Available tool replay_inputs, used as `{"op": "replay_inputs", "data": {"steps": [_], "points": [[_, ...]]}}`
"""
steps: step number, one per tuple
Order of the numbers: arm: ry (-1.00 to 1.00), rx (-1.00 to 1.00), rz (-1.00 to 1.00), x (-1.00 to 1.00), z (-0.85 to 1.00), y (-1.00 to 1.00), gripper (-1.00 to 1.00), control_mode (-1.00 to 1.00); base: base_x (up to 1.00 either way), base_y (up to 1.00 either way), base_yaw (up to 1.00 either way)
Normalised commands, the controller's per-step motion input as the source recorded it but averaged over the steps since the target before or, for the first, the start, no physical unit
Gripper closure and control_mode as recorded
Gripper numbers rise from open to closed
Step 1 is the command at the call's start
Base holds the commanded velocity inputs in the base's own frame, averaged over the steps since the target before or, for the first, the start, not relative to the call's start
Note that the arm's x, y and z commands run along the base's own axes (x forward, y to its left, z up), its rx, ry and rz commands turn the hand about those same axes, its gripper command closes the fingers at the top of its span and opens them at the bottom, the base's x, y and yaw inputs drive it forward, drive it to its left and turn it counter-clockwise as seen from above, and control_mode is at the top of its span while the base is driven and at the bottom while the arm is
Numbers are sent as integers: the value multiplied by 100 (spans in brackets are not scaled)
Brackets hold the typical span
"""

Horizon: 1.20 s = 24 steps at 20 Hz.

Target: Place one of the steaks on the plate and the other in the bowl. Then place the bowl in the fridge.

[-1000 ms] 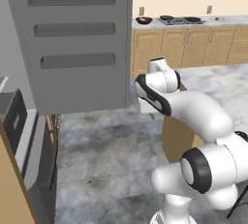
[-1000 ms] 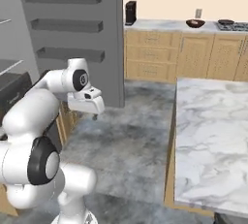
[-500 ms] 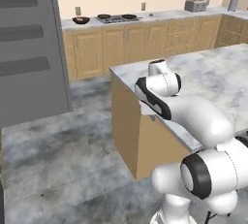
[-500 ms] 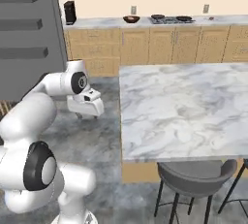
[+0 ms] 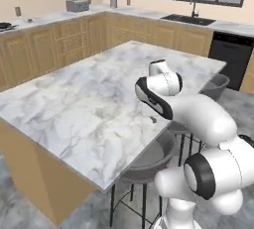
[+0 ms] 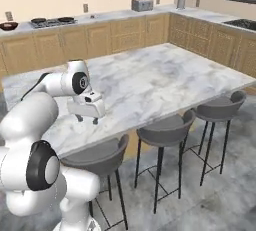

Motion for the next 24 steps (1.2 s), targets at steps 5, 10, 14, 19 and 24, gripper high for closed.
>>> {"op": "replay_inputs", "data": {"steps": [5, 10, 14, 19, 24], "points": [[0, 0, 0, 0, 0, 0, -100, 100, 0, -99, -71], [0, 0, 0, 0, 0, 0, -100, 100, 2, -94, -75], [0, 0, 0, 0, 0, 0, -100, 100, 85, -25, -48], [0, 0, 0, 0, 0, 0, -100, 100, 100, -39, -16], [0, 0, 0, 0, 0, 0, -100, 100, 100, -24, 2]]}}
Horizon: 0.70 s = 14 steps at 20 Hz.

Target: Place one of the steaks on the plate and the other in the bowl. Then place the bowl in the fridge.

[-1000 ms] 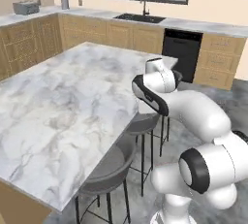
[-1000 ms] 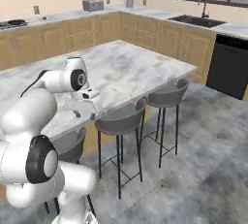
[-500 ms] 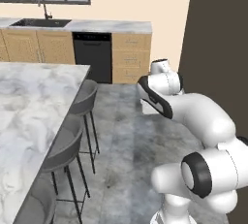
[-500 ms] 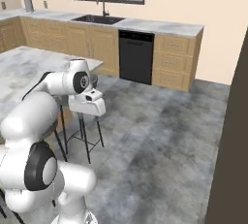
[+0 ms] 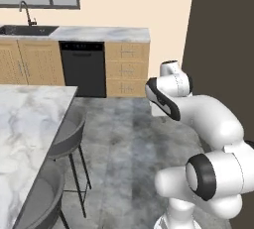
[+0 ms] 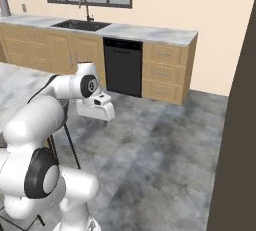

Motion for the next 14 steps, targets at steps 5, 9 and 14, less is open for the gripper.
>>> {"op": "replay_inputs", "data": {"steps": [5, 9, 14], "points": [[0, 0, 0, 0, 0, 0, -100, 100, 100, -24, 3], [0, 0, 0, 0, 0, 0, -100, 100, 100, -26, 0], [0, 0, 0, 0, 0, 0, -100, 100, 100, -14, 0]]}}
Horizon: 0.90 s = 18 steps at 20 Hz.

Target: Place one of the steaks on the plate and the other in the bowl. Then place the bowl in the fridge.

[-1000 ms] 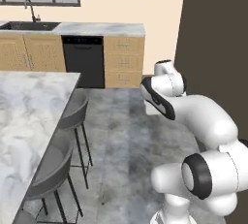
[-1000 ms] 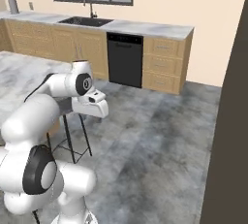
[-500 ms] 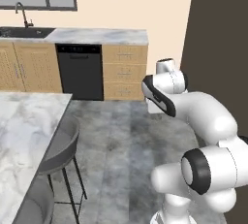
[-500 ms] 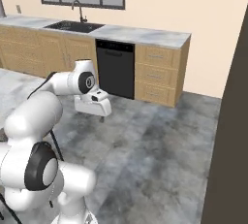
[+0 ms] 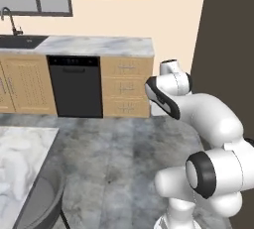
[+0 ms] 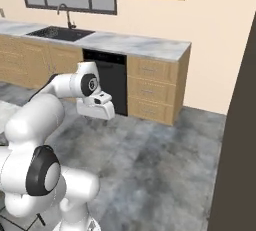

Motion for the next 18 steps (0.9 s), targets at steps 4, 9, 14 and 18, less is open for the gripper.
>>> {"op": "replay_inputs", "data": {"steps": [4, 9, 14, 18], "points": [[0, 0, 0, 0, 0, 0, -100, 100, 100, -1, 0], [0, 0, 0, 0, 0, 0, -100, 100, 100, 0, 0], [0, 0, 0, 0, 0, 0, -100, 100, 100, 0, 7], [0, 0, 0, 0, 0, 0, -100, 100, 100, 15, 37]]}}
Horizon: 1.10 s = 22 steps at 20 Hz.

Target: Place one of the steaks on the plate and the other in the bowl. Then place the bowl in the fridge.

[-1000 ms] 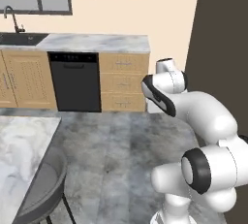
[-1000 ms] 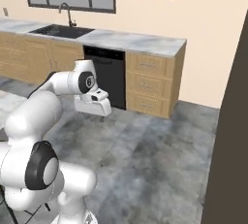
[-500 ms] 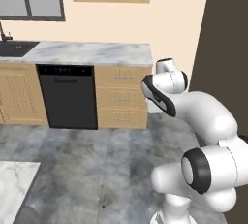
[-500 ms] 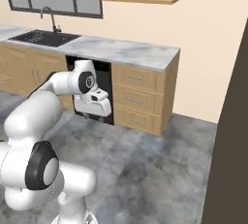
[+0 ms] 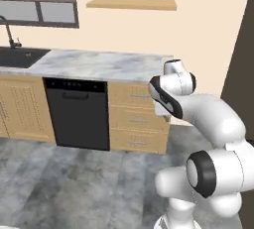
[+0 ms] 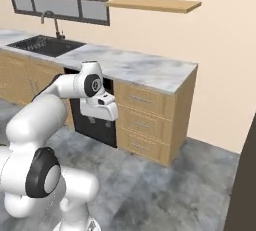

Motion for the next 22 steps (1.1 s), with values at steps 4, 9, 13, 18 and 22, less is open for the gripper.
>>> {"op": "replay_inputs", "data": {"steps": [4, 9, 13, 18, 22], "points": [[0, 0, 0, 0, 0, 0, -100, 100, 100, -8, 64], [0, 0, 0, 0, 0, 0, -100, 100, 92, -20, 86], [0, 0, 0, 0, 0, 0, -100, 100, 100, -27, 73], [0, 0, 0, 0, 0, 0, -100, 100, 100, -22, 70], [0, 0, 0, 0, 0, 0, -100, 100, 100, -16, 72]]}}
